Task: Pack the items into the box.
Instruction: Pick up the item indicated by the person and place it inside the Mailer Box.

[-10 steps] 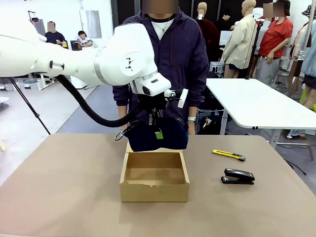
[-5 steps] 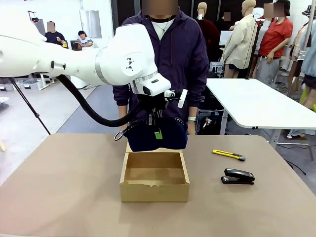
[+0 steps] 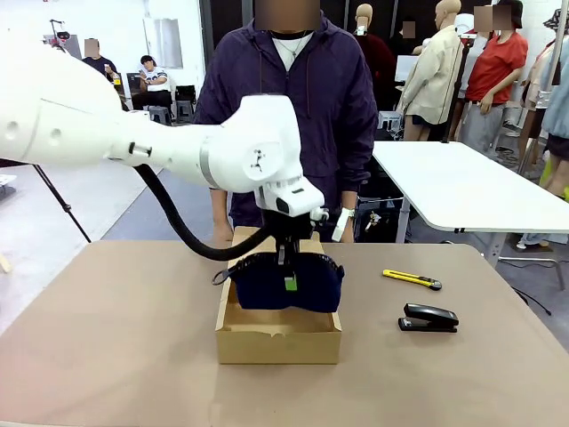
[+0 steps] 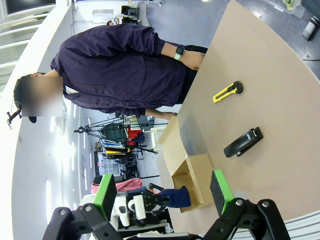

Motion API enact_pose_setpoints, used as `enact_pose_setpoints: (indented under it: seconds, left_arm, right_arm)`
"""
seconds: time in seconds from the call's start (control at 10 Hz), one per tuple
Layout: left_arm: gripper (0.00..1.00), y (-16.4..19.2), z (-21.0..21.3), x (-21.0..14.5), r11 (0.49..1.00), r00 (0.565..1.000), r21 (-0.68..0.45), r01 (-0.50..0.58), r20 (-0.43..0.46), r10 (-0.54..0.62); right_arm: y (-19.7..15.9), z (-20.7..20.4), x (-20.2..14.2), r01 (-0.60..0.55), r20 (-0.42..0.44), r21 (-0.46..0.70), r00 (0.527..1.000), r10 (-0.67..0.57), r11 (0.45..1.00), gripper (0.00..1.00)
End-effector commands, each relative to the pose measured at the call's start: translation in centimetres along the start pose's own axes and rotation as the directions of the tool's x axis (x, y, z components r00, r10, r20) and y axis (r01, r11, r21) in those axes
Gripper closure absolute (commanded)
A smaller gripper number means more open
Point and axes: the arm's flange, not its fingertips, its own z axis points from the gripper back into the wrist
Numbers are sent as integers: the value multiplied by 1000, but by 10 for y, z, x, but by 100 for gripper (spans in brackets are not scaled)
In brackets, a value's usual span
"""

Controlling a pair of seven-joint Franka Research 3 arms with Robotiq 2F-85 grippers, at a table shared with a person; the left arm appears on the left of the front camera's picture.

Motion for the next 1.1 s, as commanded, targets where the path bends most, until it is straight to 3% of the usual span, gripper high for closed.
enact_pose_setpoints:
  seconds: [0.0, 0.5, 1.0]
  left_arm:
    - [100, 4, -14, 2, 998, 996, -8, -57, -68, 57]
    - [100, 17, -69, -12, 986, 993, -133, -102, -75, 93]
    - [100, 27, -87, -16, 975, 995, -201, -93, -58, 83]
  right_arm:
    - [1, -2, 2, -10, 8, 27, 1000, 10, 1000, 0]
    - [1, -2, 2, -10, 8, 27, 1000, 10, 1000, 0]
    - [1, -2, 2, -10, 8, 27, 1000, 10, 1000, 0]
